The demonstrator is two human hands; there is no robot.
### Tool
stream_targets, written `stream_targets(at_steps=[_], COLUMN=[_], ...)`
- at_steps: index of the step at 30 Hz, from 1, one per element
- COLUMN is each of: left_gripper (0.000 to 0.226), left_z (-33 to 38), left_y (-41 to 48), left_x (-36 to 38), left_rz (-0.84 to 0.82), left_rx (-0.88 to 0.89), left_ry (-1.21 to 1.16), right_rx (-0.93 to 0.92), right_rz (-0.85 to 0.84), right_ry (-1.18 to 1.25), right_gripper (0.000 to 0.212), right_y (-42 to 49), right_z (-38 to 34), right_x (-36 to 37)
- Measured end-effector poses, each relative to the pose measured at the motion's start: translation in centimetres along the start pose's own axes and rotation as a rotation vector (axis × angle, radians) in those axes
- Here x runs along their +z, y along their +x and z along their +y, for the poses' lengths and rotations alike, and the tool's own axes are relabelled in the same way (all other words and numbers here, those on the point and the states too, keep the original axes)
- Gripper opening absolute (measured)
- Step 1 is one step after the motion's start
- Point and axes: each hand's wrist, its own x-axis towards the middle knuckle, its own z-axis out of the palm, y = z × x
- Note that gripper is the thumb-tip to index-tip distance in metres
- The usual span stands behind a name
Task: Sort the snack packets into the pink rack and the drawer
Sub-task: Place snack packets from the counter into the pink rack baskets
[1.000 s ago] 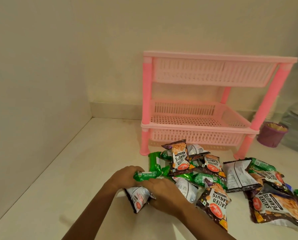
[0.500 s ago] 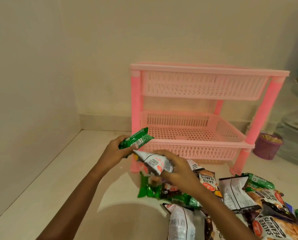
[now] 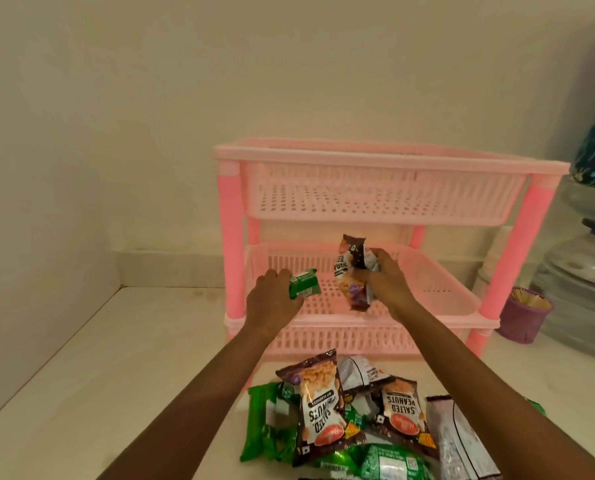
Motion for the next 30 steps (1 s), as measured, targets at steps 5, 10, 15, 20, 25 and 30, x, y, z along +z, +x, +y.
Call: stream_targets(at_steps=[5,10,15,20,25,30], left_gripper=[0.040,0.042,0.039,0.045,0.066,0.067], left_z=[-0.9,-1.2,-1.6,-2.0,-3.1,-4.4], left_y=[1.3,1.3,-1.6,-6.8,-11.0,-13.3], left_x=[1.6,2.3,2.7,3.4,4.6,5.8], left_rz=[-0.004,0.041,0.151,0.238,0.260,0.159], left_rx=[-0.042,-0.015,0.075,0.137,0.219,0.109], left_ry=[0.287,0.252,0.099,0.081,0.146,0.119], right_rx=[0.379,0.327,-0.023,-0.301,-0.389,-0.239], right_rz=[-0.241,-0.166,-0.038,0.020,-0.050,-0.163], right_ry=[0.076,-0.354,-0.568,-0.564,-0.571,-0.607], right_gripper=[0.012,0.052,0.045,0.039,0.036,0.049], right_y=[2.6,3.0,1.0,-5.0,-10.9,-14.0], right_z=[1.7,3.2,4.0,4.5,5.4,6.4], right_x=[2.9,3.0,2.2,2.1,2.9,4.3])
